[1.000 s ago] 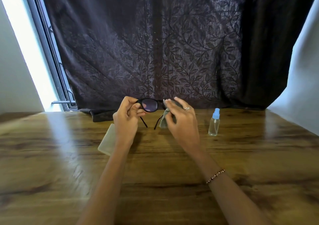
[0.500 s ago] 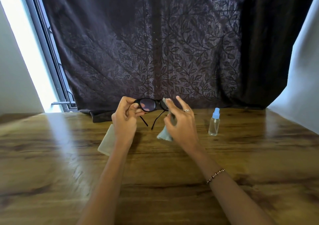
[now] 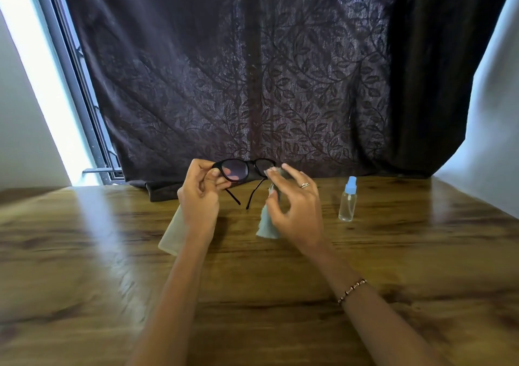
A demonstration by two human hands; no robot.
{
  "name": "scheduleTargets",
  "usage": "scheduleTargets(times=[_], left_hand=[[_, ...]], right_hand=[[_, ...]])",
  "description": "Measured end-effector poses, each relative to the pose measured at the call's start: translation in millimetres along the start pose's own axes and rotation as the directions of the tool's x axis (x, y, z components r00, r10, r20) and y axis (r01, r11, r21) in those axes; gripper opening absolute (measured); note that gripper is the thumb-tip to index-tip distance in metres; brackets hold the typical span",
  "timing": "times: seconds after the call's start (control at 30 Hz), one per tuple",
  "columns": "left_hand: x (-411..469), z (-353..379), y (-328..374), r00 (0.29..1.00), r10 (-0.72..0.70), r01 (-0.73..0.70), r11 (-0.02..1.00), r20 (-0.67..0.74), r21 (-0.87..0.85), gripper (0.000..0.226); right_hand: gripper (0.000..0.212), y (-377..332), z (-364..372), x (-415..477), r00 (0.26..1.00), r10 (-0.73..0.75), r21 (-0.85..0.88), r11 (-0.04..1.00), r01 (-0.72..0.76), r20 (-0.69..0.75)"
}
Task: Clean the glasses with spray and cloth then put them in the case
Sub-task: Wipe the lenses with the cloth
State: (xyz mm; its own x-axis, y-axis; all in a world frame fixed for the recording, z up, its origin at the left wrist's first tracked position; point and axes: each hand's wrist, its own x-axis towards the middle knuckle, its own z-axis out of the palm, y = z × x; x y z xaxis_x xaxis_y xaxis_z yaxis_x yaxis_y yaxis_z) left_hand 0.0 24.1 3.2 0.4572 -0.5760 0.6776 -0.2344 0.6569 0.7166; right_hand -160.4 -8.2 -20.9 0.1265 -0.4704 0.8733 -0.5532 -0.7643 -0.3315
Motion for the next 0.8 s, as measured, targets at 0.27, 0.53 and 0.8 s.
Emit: scheduleTargets(times=[0.27,0.53,0.8], left_hand=[[-2.8,3.8,-4.3,0.999,0.021,-0.022,1.0,0.044,0.022,0.009],[-6.0,9.6,-1.2,0.999,-0.017,0.018,1.0,0.045,-0.019,0.017],[-5.9,9.1,-1.7,0.999,-0.037,0.038,0.998,0.019,-0.04,0.01]], right_hand=[[0.046,3.2,-3.2,5.1,0.995,0.089,0.037,0.995,-0.091,0.047],[0.042,0.4,-8.7,7.8,0.991,0.122,0.039,0.991,-0.124,0.059],[0.047,-3.0,-2.0,7.3,0.992,0.033,0.036,0.999,-0.038,0.124]])
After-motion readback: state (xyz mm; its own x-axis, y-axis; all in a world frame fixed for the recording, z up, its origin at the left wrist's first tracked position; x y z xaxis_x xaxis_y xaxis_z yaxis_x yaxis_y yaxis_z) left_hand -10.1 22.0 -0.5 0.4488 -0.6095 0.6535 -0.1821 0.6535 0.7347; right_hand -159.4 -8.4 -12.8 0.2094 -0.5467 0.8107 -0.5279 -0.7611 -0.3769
